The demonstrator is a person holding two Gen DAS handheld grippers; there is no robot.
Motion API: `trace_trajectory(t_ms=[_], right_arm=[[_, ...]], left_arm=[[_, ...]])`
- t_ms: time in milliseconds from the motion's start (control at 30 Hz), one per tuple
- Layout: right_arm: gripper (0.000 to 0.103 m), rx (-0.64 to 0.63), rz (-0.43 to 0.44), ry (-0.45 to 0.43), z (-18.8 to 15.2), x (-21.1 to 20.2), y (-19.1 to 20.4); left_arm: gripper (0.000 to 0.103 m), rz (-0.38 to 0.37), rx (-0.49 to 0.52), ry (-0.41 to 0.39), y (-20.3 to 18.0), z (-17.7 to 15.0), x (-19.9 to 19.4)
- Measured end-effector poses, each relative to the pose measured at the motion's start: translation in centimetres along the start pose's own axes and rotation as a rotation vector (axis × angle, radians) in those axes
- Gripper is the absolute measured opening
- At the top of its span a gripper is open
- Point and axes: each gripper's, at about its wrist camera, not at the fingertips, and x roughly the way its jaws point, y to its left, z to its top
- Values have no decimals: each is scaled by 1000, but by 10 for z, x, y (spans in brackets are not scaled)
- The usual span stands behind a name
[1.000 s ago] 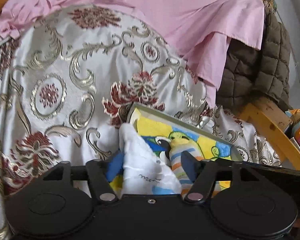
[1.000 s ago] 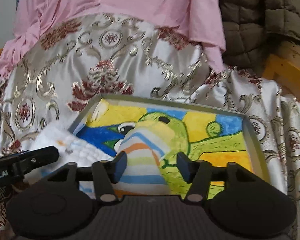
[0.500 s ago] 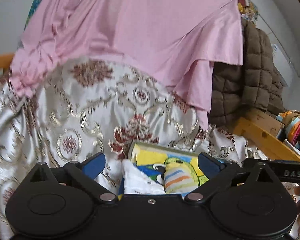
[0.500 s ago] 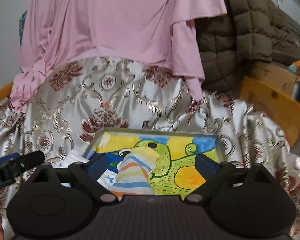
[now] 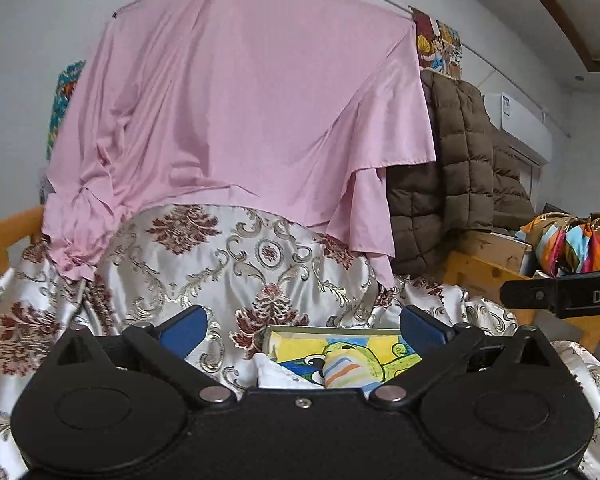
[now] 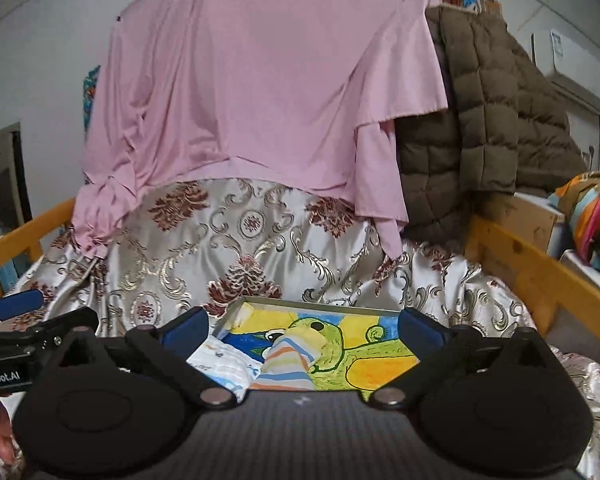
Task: Organize soft objects
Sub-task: 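Open both tools to drop the towel and sock into the tray, then lift, then move both open tools back over the pile of soft items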
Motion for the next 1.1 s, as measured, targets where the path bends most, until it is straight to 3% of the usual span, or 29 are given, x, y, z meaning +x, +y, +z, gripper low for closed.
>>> trace_trajectory(t_ms=[200, 333, 467, 800, 1100], right_arm=[[103, -5, -8, -39, -11, -41, 3], [103, -27, -14, -46, -24, -63, 6], [103, -46, -18, -59, -37, -82, 9], [103, -90, -32, -103, -60, -125, 19], [103, -98, -30, -113, -93, -151, 21]], left_arm=[[102, 9, 14, -43, -10, -6, -38], [102, 6, 72, -43, -19, -14, -56], [102, 18, 50, -42, -17, -20, -71], [102, 53, 101, -63, -19, -34, -119], [102, -26, 96, 7, -22, -52, -147]])
